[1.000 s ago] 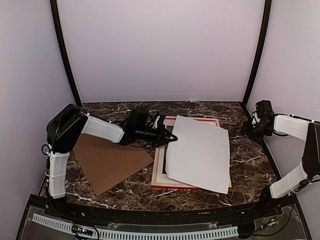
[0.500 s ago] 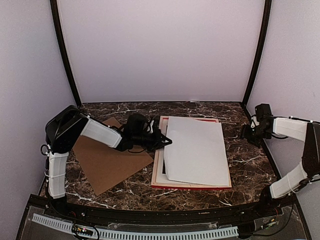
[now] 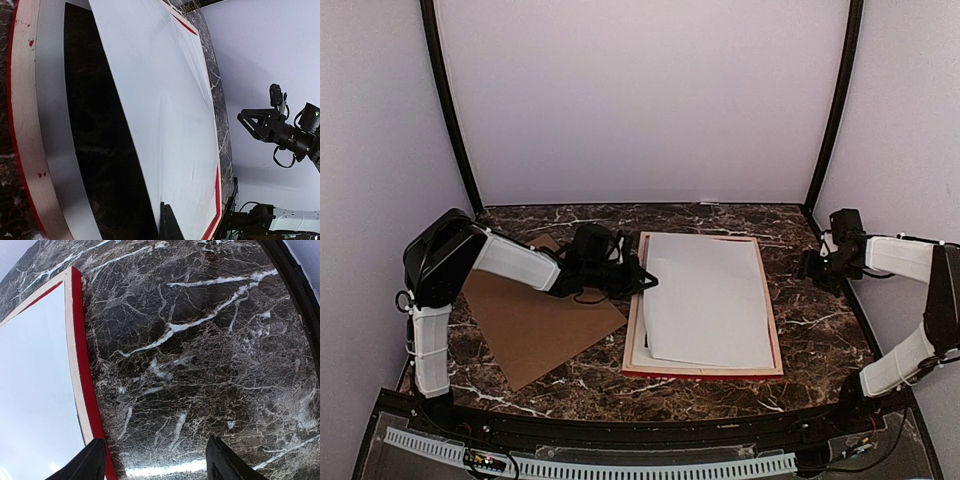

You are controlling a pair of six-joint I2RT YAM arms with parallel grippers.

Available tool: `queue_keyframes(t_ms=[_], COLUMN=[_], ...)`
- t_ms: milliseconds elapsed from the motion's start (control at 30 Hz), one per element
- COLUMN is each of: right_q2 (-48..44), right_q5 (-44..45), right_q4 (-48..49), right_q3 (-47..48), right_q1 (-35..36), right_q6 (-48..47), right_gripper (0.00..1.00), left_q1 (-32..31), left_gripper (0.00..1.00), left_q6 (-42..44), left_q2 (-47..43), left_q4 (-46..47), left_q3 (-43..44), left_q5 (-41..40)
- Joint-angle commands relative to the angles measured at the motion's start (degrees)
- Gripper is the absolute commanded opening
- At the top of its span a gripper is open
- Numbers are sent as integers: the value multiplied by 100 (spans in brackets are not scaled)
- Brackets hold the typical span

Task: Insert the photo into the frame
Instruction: Place the photo on the mat board.

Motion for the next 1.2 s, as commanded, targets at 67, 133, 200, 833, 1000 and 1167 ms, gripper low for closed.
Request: queue_keyframes(t_ms=[67, 133, 200, 833, 1000, 1167], right_q2=[26, 44, 56, 94, 119, 120], right_q5=[-79, -99, -106, -136, -156, -152], right_q4=[231, 241, 246, 268, 274, 277], right_q3=[-82, -81, -72, -64, -64, -51], right_q1=[-27, -28, -27, -19, -19, -19], right_q6=[-64, -58, -55, -63, -55, -61], right_gripper=[69, 69, 69, 69, 69, 69], left_q1=[7, 12, 1, -30, -64, -72], left_gripper=[0, 0, 0, 0, 0, 1], left_q6=[143, 127, 93, -212, -237, -315], left_q2=[-213, -213, -213, -211, -199, -232], left_q4=[-323, -344, -332, -167, -181, -155], left_q3=[180, 169, 153, -11, -1, -76], left_q5=[-139, -152, -173, -276, -296, -346])
